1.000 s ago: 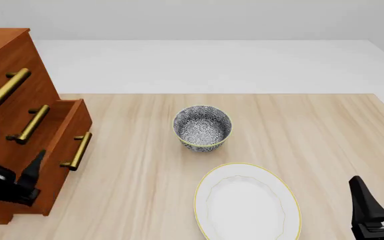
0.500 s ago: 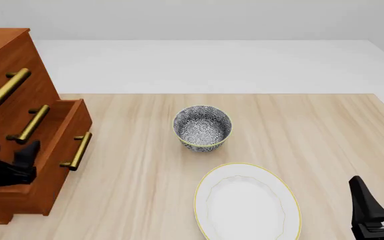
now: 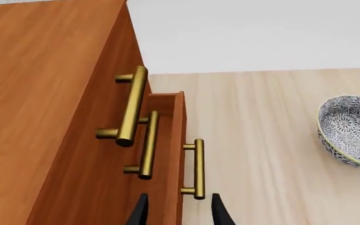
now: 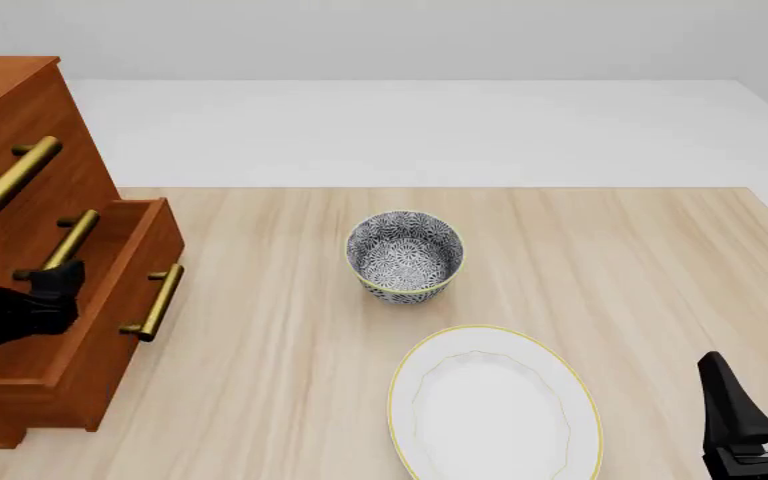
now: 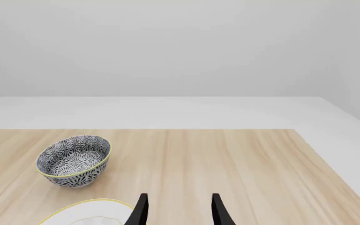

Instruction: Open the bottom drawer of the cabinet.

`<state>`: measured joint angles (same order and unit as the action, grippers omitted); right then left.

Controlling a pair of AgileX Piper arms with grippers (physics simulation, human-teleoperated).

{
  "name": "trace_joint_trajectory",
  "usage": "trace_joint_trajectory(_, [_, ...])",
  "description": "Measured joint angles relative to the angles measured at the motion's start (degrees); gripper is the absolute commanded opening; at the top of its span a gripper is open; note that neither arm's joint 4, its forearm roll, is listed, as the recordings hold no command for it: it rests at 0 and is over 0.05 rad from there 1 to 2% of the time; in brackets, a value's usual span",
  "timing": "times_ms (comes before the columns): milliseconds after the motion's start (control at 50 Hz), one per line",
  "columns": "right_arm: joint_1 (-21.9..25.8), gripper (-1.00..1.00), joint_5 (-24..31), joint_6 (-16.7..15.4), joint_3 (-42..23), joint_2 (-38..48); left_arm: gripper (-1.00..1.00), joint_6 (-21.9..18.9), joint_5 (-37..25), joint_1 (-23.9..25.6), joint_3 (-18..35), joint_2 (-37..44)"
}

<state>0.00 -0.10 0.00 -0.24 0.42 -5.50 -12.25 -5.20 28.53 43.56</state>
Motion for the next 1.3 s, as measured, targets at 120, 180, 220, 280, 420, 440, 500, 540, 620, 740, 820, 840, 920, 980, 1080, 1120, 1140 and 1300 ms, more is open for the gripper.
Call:
trace_joint_trajectory(120, [0.00, 1.00, 0.00, 0.00, 0.00, 0.00, 1.00, 1.24, 0.41, 0.02, -0.29, 1.22])
trace_joint_trajectory(180, [0.00, 1.00, 0.00, 0.00, 0.00, 0.00, 1.00, 1.72, 0.61, 0.04, -0.55, 1.74])
trace_joint_trajectory(220, [0.00, 1.00, 0.00, 0.00, 0.00, 0.00, 1.00, 1.96, 0.87, 0.00, -0.75, 2.19])
trace_joint_trajectory(280, [0.00, 1.00, 0.00, 0.00, 0.00, 0.00, 1.00, 2.32, 1.21, -0.10, -0.88, 2.89])
trace_joint_trajectory(420, [0.00, 1.00, 0.00, 0.00, 0.00, 0.00, 1.00, 3.19, 2.24, -0.21, -0.74, 4.74])
trace_joint_trajectory(440, [0.00, 1.00, 0.00, 0.00, 0.00, 0.00, 1.00, 3.42, 2.39, -0.19, -0.71, 5.04])
trace_joint_trajectory(500, [0.00, 1.00, 0.00, 0.00, 0.00, 0.00, 1.00, 3.86, 2.95, -0.21, -0.66, 6.07])
trace_joint_trajectory(540, [0.00, 1.00, 0.00, 0.00, 0.00, 0.00, 1.00, 4.23, 3.28, -0.27, -0.61, 6.75])
trace_joint_trajectory(620, [0.00, 1.00, 0.00, 0.00, 0.00, 0.00, 1.00, 4.92, 4.00, -0.28, -0.70, 7.98])
trace_joint_trajectory(740, [0.00, 1.00, 0.00, 0.00, 0.00, 0.00, 1.00, 5.91, 4.70, -0.18, -0.71, 9.48])
trace_joint_trajectory(820, [0.00, 1.00, 0.00, 0.00, 0.00, 0.00, 1.00, 6.50, 5.11, -0.22, -0.81, 10.25])
trace_joint_trajectory(840, [0.00, 1.00, 0.00, 0.00, 0.00, 0.00, 1.00, 6.62, 5.22, -0.23, -0.87, 10.43])
trace_joint_trajectory(920, [0.00, 1.00, 0.00, 0.00, 0.00, 0.00, 1.00, 7.02, 5.77, -0.32, -1.18, 11.25])
trace_joint_trajectory(980, [0.00, 1.00, 0.00, 0.00, 0.00, 0.00, 1.00, 7.20, 6.27, -0.47, -1.41, 11.94])
trace_joint_trajectory(1080, [0.00, 1.00, 0.00, 0.00, 0.00, 0.00, 1.00, 7.49, 6.92, -0.67, -1.53, 13.07])
trace_joint_trajectory(1120, [0.00, 1.00, 0.00, 0.00, 0.00, 0.00, 1.00, 7.53, 7.21, -0.80, -1.53, 13.59])
trace_joint_trajectory(1140, [0.00, 1.00, 0.00, 0.00, 0.00, 0.00, 1.00, 7.46, 7.38, -0.89, -1.52, 13.86])
trace_joint_trajectory(1300, [0.00, 1.00, 0.00, 0.00, 0.00, 0.00, 1.00, 7.06, 8.68, -1.73, -1.42, 16.03])
